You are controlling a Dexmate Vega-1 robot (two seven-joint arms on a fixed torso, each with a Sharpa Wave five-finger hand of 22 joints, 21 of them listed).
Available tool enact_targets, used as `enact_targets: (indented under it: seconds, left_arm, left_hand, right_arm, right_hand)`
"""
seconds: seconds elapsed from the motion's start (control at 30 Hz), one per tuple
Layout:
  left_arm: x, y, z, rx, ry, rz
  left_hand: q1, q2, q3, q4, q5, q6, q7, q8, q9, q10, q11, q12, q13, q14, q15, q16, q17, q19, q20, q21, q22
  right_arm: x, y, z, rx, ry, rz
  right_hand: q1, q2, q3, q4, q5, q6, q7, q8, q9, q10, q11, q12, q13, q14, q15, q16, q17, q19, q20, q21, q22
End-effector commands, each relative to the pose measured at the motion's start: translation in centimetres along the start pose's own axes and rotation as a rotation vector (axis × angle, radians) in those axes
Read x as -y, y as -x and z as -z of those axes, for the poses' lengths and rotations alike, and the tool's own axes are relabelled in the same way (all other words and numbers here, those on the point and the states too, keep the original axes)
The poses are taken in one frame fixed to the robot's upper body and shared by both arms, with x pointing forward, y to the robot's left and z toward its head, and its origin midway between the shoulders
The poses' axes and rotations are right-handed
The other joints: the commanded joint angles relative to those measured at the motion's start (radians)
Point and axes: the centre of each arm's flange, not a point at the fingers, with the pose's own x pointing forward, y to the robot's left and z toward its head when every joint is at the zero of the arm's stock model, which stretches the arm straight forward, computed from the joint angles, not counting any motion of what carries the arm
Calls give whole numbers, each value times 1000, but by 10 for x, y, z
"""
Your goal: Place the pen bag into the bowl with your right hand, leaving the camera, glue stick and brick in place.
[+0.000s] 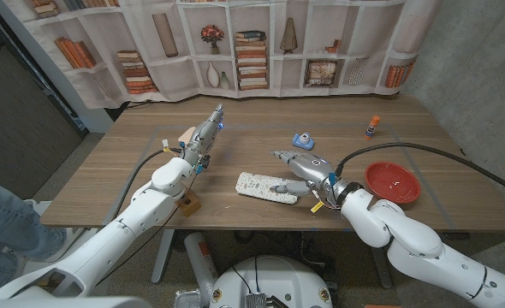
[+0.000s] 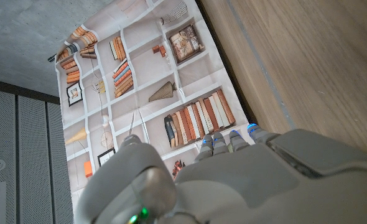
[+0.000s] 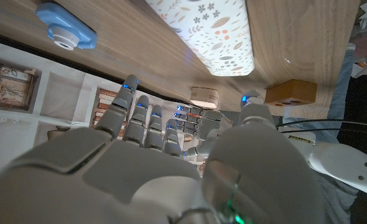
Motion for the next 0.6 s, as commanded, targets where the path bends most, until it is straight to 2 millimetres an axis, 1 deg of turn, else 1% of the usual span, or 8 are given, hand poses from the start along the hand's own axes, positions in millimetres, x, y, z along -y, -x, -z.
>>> enact_targets:
  seconds: [0.03,0.27,0.47,0.6]
  left_arm:
    - [0,2,-1,-1,-4,-5]
    - [-2,2,-1,-2,1,-9]
    - [-2,1,-3,4,0,-8]
    - [-3,1,-4,7,-1,-8]
  left_hand:
    - [7,5,-10,3,-2,9,-1,4,4,-5,-3,2,4,-43,-4,-2,3,-120,-30,0,5]
    - [8,5,-11,3,-2,8,-1,3,4,-6,-3,2,4,-44,-3,-2,4,-120,-30,0,5]
    - [8,6,-12,3,-3,8,-1,3,4,-7,-3,2,4,-44,-4,-2,4,-121,-29,0,5]
    - [8,6,-13,3,-3,9,-1,3,4,-5,-2,2,4,-44,-3,-2,4,-120,-30,0,5]
  right_arm:
    - [-4,-2,-3,-22,35,-47]
    - [-10,-4,-3,-39,53,-70]
    - [-15,-4,-4,-60,82,-80]
    - [-18,-3,-5,-69,96,-84]
  right_hand:
    - [7,-8,-6,-2,9,-11,-2,-3,2,-6,2,-5,5,3,11,6,2,10,8,1,2]
    - [2,-14,-14,1,12,-25,2,-6,2,-6,0,-5,5,0,8,2,3,10,26,-5,2]
    - [-2,-19,-21,4,14,-29,-4,-4,2,-6,-3,-6,5,-5,5,-2,3,18,33,-7,3]
    - [-3,-21,-23,4,15,-20,-5,1,2,-7,-4,-7,5,-5,4,-2,3,21,35,-8,3]
